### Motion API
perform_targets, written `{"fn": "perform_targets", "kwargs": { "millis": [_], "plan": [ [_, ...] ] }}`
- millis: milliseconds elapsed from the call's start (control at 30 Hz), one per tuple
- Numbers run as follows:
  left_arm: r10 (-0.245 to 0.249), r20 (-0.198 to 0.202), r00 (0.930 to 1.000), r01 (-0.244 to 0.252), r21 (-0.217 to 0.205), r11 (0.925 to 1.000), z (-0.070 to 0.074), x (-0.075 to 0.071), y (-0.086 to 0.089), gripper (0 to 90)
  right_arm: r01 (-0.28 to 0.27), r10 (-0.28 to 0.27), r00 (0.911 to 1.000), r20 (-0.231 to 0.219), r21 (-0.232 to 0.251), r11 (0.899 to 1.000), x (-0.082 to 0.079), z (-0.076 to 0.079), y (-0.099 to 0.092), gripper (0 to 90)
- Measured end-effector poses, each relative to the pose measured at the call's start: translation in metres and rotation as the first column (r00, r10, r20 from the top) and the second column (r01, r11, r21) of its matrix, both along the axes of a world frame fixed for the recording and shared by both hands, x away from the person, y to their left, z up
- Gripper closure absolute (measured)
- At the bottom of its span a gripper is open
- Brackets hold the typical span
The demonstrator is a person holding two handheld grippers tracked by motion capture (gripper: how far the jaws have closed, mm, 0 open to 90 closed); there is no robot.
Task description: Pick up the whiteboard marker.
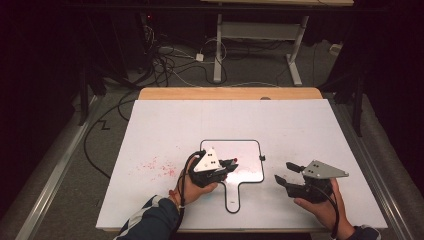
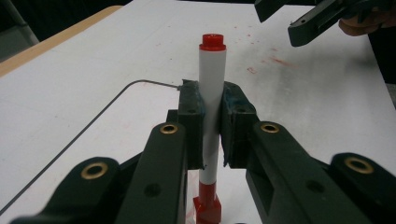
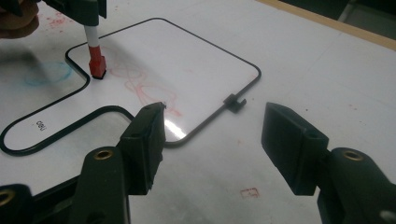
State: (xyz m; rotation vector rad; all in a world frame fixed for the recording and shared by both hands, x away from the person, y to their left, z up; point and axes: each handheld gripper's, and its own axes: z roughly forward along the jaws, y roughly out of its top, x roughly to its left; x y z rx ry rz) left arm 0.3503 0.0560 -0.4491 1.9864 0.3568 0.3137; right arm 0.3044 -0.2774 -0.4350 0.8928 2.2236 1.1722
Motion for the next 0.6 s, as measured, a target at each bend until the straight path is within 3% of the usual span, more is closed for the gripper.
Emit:
{"fn": "perform_targets", "kwargs": {
  "millis": [267, 433, 600],
  "plan": [
    [0.001, 0.023, 0.9997, -0.001, -0.003, 1.0, -0.002, 0.002, 0.027, 78.5, -0.009, 0.009, 0.9995, 0.029, -0.014, 1.0, -0.003, 0.0, 0.0, 40.8],
    [0.014, -0.002, 0.9999, -0.014, -0.019, 0.9997, -0.004, 0.001, 0.054, 78.5, -0.014, 0.015, 0.9995, 0.026, -0.026, 1.0, -0.002, -0.001, 0.002, 40.8],
    [0.025, -0.014, 0.9996, -0.025, 0.003, 0.9997, -0.002, -0.005, 0.071, 78.6, -0.012, 0.013, 0.9996, 0.025, -0.032, 0.999, -0.002, -0.001, 0.004, 40.8]
  ]
}}
